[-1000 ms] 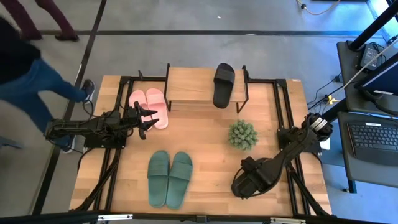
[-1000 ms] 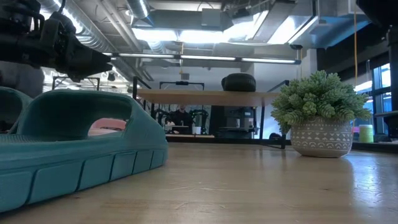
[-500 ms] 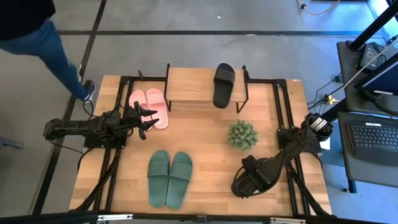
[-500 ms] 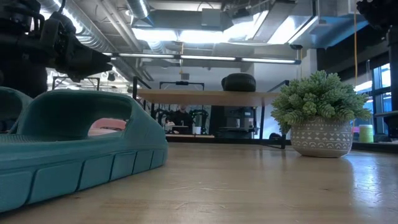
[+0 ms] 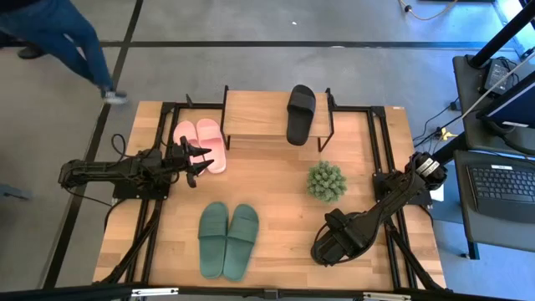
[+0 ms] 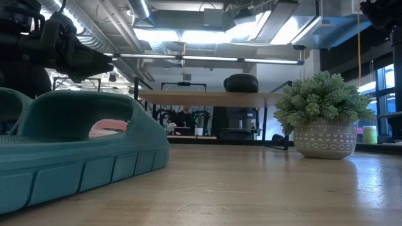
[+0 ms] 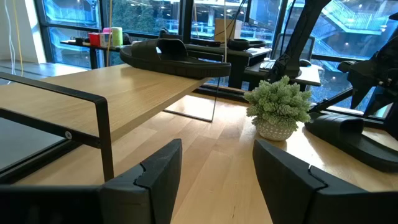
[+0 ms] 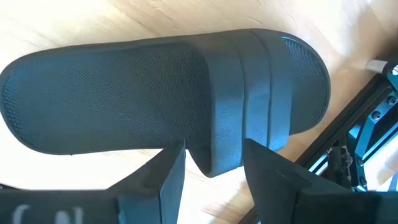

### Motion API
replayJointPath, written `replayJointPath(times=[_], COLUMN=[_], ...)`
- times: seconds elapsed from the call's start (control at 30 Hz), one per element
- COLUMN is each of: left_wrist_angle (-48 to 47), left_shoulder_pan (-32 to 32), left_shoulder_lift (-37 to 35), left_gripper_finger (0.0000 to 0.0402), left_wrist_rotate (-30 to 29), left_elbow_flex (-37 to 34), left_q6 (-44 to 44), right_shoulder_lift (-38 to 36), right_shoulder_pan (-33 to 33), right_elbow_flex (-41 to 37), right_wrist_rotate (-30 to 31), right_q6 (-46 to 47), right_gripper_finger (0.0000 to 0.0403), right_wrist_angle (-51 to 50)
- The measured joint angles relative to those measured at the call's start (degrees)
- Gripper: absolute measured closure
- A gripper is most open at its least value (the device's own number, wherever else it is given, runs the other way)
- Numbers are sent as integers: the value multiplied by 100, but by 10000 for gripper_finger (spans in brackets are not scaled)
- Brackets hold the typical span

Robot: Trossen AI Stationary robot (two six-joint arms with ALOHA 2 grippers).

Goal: Pick and place slides into the shelf
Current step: Put the black slide on the shelf

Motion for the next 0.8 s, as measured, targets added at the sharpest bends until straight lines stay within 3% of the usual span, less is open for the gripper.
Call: replayJointPath(times=[0.43, 0.8], left_wrist_angle=[0, -1], left_shoulder_pan=[0, 0], left_shoulder_lift=[-2, -2], left_gripper_finger=[211, 211], left_wrist_rotate=[0, 0], left_elbow_flex=[0, 0], left_q6=[0, 0], right_shoulder_lift=[812, 938], right_shoulder_pan=[-2, 0], right_elbow_flex=[0, 0], right_wrist_rotate=[-178, -130], right_q6=[-307, -360], right_gripper_finger=[242, 242], right_wrist_angle=[-371, -585])
